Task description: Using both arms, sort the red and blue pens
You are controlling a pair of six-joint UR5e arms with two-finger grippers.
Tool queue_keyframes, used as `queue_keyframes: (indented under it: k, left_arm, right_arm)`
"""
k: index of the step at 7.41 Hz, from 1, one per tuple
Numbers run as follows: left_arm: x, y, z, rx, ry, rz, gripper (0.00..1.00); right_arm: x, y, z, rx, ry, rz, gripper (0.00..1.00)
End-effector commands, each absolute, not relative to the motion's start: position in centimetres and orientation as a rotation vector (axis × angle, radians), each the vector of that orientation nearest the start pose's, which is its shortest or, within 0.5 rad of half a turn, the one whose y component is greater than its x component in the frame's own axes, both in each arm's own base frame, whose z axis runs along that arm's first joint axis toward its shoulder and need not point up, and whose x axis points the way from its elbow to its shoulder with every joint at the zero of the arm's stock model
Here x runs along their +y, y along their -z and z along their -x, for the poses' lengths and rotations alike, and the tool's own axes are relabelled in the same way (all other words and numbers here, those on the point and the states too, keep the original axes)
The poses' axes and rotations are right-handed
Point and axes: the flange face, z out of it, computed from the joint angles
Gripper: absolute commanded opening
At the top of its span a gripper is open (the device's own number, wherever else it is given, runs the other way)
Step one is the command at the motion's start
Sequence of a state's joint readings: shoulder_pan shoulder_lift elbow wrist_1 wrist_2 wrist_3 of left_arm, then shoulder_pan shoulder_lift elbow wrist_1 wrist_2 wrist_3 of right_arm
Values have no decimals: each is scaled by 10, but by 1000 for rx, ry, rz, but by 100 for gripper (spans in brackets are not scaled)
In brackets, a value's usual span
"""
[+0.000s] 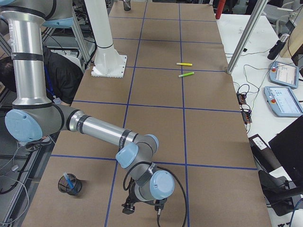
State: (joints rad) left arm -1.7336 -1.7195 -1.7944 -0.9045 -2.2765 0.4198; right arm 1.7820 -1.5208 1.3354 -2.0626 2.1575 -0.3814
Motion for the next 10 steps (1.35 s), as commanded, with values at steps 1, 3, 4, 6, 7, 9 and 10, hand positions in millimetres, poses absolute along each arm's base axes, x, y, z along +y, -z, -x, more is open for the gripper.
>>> queue_keyframes:
  k: [1,3,4,6,7,9,10]
  left_arm:
    - [-500,-530,145,726,-126,-4,100]
    - [-525,-517,94,706,-113,-51,100]
    - [-538,-505,59,706,-73,-85,100]
    - [-553,-526,11,720,-70,-106,100]
    - [-560,-552,10,722,-80,-125,100]
    - [-562,-567,9,729,-84,-123,100]
    - [-541,-604,14,722,-92,-75,100]
  right_arm:
    - [-496,-718,-145,-787,-41,309,100]
    - [-579,-620,-141,-771,-3,175,100]
    - [-598,-573,-104,-733,-52,171,100]
    - [-601,-529,-62,-744,-133,165,100]
    - [-603,-521,-48,-771,-100,158,100]
    - [-598,-522,-48,-774,-86,119,100]
    - [-576,-564,-49,-769,-77,99,100]
